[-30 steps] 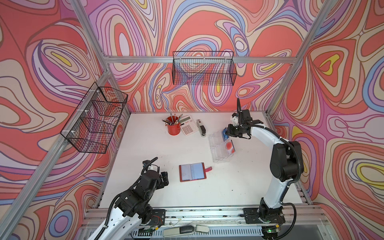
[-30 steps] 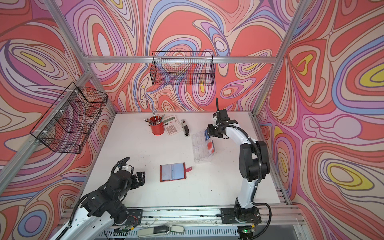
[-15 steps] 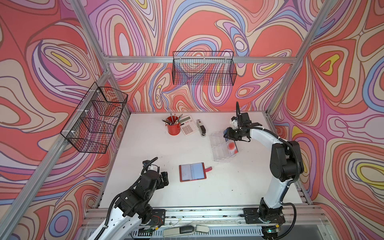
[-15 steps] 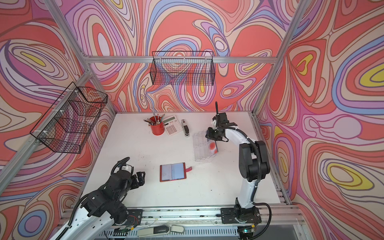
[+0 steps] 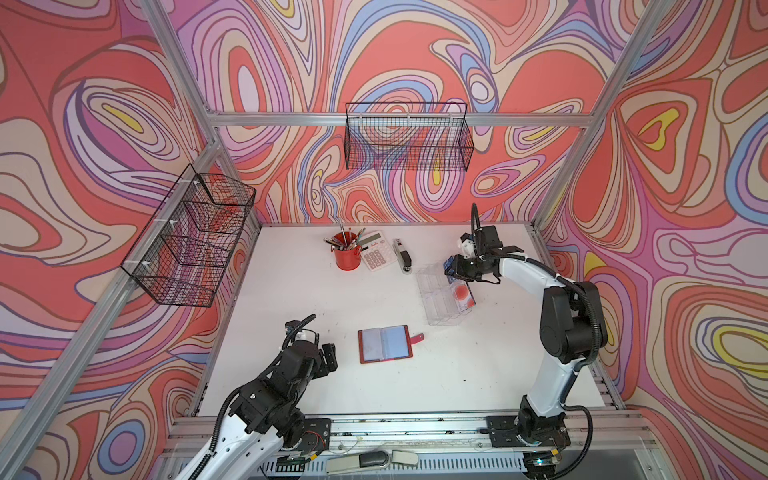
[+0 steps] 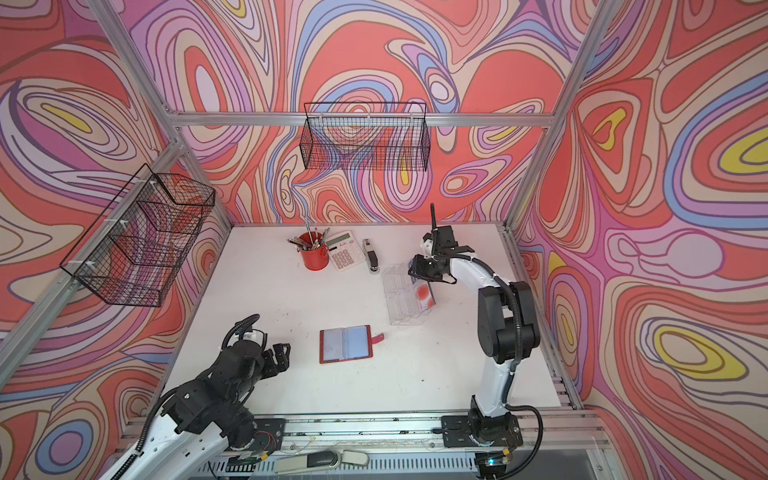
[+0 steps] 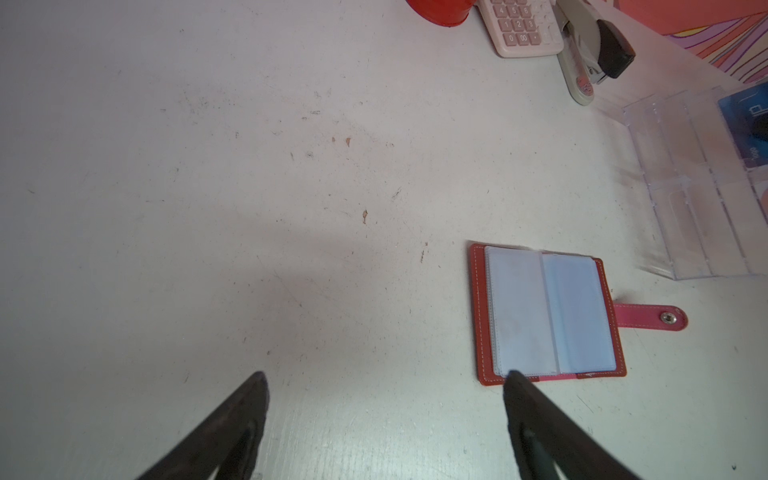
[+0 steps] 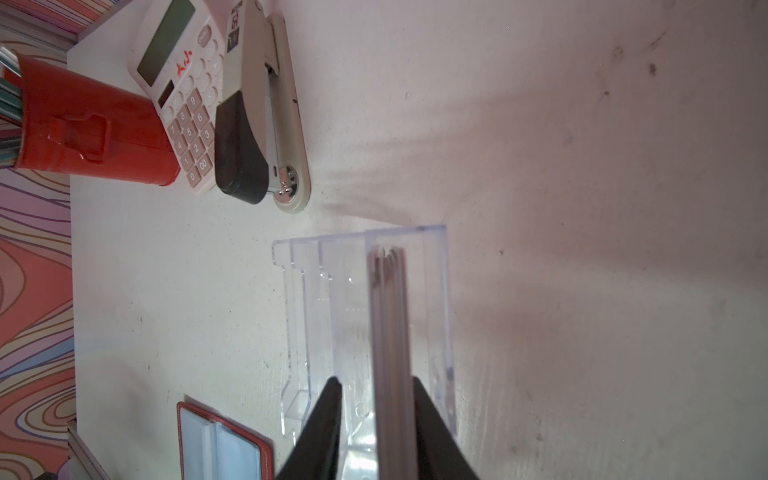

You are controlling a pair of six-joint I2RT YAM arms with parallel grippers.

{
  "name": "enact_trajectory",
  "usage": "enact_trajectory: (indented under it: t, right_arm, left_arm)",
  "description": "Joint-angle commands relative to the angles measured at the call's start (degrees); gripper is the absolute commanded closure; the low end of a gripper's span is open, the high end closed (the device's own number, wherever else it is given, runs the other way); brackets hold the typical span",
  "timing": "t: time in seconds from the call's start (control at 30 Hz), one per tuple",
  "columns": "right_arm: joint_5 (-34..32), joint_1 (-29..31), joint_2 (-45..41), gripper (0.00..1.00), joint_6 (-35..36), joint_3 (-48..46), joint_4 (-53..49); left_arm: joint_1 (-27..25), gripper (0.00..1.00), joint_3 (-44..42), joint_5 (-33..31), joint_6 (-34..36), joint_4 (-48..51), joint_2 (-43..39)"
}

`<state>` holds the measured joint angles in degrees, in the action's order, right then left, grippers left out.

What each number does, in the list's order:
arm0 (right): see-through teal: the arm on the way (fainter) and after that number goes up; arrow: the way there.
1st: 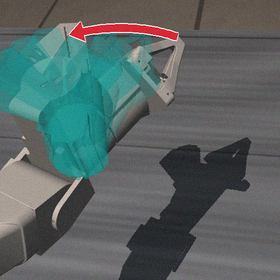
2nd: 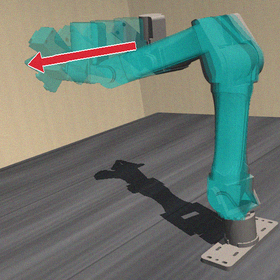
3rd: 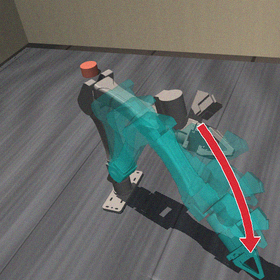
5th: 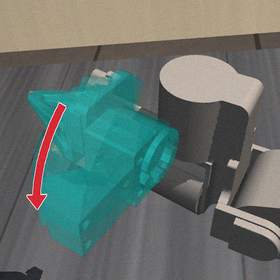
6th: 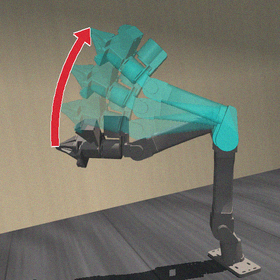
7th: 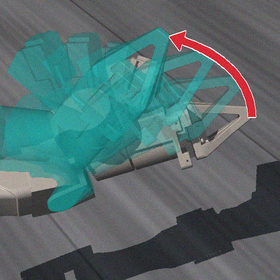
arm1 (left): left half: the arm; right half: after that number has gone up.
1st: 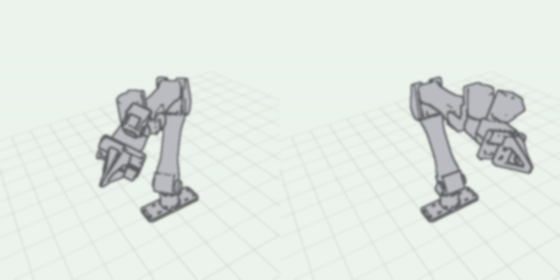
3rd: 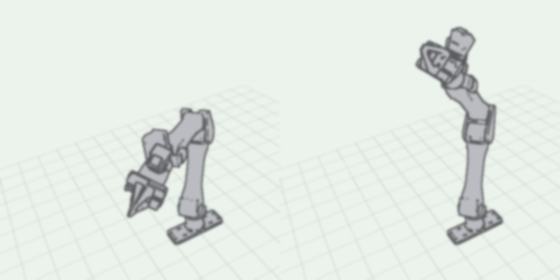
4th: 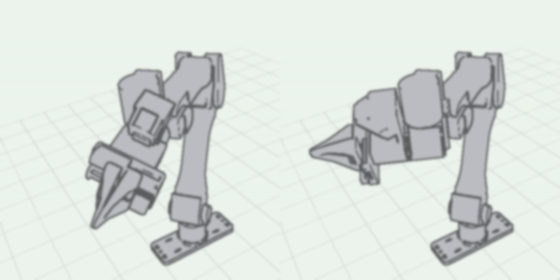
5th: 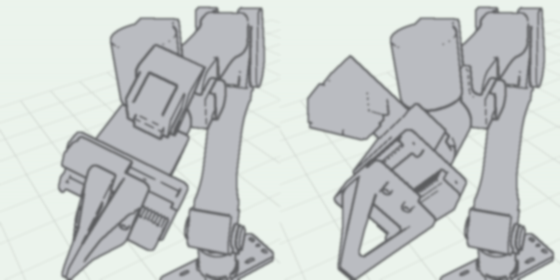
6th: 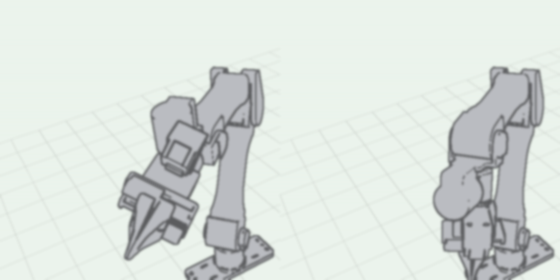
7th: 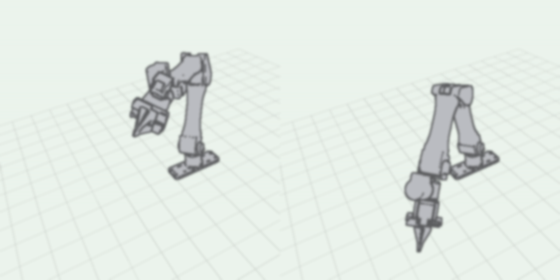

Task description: Put the credit cards into the card holder

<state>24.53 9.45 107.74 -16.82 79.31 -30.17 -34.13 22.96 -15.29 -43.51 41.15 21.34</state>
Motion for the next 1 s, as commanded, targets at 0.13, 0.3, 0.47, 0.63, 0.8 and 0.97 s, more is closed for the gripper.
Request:
enact_trajectory:
  t: [0.13, 0.3, 0.47, 0.63, 0.8, 0.97]
  right_arm:
    - [1.8, 0.1, -2.6, 0.72, 0.5, -1.3, 0.7]
    - [2.2, 0.2, -3.0, 0.72, 0.5, -1.3, 1.0]
    - [2.4, 0.2, -3.6, 0.71, 0.5, -1.5, 1.1]
    - [2.2, 0.2, -4.6, 0.71, 0.6, -1.7, 1.0]
    - [1.6, 0.2, -6.5, 0.7, 0.6, -2.4, 1.5]
    - [2.0, 0.2, -6.3, 0.7, 0.5, -2.4, 1.6]
  left_arm:
    - [-0.1, 0.1, 0.7, -1.3, -0.2, 2.3, -0.8]
    - [-0.2, 0.1, 0.6, -1.3, -0.2, 2.3, -0.9]
    - [-0.2, 0.09, 0.7, -1.5, -0.2, 2.2, -0.9]
    - [-0.1, 0.09, 0.7, -1.5, -0.2, 2.3, -0.9]
    - [-0.1, 0.09, 0.8, -1.6, -0.1, 2.2, -0.8]
    - [-0.1, 0.09, 0.8, -1.6, -0.1, 2.2, -0.6]
